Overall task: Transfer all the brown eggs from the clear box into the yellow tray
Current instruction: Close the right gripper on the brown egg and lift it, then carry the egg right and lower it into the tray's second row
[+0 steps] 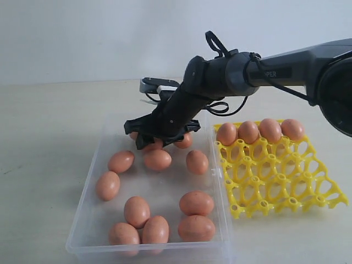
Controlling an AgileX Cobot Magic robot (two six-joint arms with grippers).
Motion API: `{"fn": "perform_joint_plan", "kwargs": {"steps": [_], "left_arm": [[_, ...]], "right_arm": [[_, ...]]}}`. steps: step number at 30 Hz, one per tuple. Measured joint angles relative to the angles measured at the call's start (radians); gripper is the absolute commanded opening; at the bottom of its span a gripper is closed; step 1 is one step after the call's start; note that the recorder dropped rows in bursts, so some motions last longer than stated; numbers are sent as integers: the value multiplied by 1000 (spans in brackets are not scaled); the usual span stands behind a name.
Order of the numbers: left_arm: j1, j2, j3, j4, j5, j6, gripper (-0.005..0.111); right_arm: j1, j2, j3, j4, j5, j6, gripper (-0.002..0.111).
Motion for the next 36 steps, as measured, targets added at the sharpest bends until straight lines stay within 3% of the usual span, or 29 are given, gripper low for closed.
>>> {"fn": "perform_joint_plan", "kwargs": {"steps": [21, 29, 36], "left_arm": [[0, 0, 0, 0, 0, 0, 0], [0, 0, 0, 0, 0, 0, 0], [0, 0, 0, 0, 0, 0, 0]], "right_arm": [[0, -226, 22, -300, 142, -42, 0], [-6, -492, 352, -419, -33, 14, 0], [-116, -639, 550, -437, -121, 36, 0]]}}
